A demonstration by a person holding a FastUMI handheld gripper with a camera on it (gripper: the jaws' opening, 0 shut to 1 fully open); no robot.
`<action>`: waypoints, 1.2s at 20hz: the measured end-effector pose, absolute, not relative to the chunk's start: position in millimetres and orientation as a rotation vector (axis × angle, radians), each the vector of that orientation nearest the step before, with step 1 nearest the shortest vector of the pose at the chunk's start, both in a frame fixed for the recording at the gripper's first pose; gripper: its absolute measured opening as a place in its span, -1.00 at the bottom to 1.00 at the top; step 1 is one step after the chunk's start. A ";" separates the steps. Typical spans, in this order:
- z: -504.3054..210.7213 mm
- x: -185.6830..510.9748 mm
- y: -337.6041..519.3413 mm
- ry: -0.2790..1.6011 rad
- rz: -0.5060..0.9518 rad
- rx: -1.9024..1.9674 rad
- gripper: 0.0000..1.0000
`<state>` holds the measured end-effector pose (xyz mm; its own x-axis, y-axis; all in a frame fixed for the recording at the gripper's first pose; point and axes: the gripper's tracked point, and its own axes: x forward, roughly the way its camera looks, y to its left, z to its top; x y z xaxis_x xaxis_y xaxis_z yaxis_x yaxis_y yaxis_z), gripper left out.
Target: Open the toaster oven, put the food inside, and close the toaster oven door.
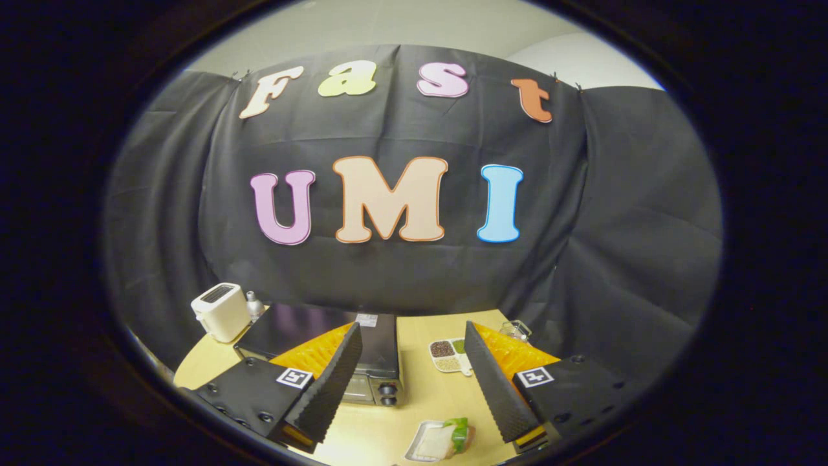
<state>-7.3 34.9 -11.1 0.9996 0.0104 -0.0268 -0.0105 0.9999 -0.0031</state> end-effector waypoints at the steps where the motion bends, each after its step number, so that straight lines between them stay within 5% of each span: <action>1: -12.3 -6.6 42.0 0.030 0.016 -0.001 0.97; 24: -133.8 65.2 213.0 0.116 -0.008 0.035 0.97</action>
